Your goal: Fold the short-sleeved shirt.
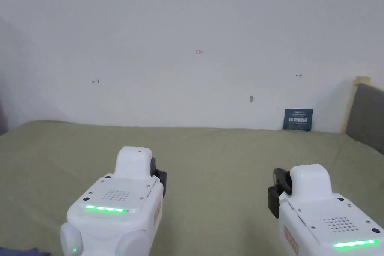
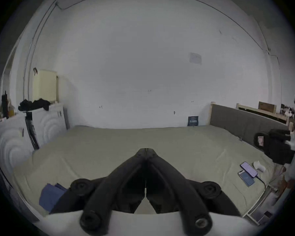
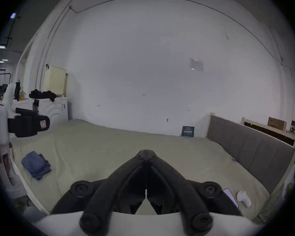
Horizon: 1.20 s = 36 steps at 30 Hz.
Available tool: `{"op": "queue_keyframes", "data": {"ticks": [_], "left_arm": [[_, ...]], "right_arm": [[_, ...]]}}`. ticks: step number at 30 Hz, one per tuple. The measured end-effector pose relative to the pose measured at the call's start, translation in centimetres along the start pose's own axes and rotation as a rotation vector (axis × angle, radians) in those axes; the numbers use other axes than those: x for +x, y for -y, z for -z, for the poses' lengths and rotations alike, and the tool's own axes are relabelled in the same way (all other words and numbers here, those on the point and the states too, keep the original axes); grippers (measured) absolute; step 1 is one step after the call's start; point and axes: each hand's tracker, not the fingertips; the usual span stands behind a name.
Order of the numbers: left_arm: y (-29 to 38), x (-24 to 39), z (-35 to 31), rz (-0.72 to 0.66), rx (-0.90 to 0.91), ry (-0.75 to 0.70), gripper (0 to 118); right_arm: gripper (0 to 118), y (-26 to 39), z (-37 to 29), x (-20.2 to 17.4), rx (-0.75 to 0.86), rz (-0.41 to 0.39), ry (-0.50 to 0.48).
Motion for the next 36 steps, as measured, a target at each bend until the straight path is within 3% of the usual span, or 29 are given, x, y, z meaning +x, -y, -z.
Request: {"op": "queue_keyframes", "data": {"ticks": [23,25,26,27,28,29,30,31,36], "left_arm": [[-0.6,0.0,0.1,0.013,0.009,-0.023,0],[-0.5,0.1,0.0,0.014,0.013,-0.029,13],[-0.5,0.1,0.2,0.012,0.015,-0.039,34],[-0.5,0.0,0.4,0.010,0.011,-0.041,83],[-0.5,-0.1,0.9,0.004,-0.011,-0.048,118],[-0.4,-0.3,1.1,-0.003,-0.044,-0.045,117],[-0.7,-0.2,0.5,-0.031,0.038,-0.024,118],[-0.8,-0.1,0.4,-0.002,-0.005,-0.049,118],[-0.8,-0.4,0.5,0.013,-0.020,-0.064,118]], "right_arm": [[3,-0.4,0.1,0.9,-0.021,0.040,0.008],[5,-0.3,0.1,0.9,-0.020,0.043,0.009],[18,-0.4,0.2,0.9,-0.020,0.043,0.011],[58,-0.4,0.2,0.9,-0.018,0.043,0.019],[96,-0.5,0.3,0.9,-0.018,0.042,0.020],[118,-0.5,0.6,0.8,-0.024,0.041,0.030],[118,-0.5,0.6,0.8,-0.018,0.039,0.046],[118,-0.9,0.6,1.1,0.007,0.024,0.079],[118,-1.4,1.3,1.9,-0.005,0.042,0.057]]}}
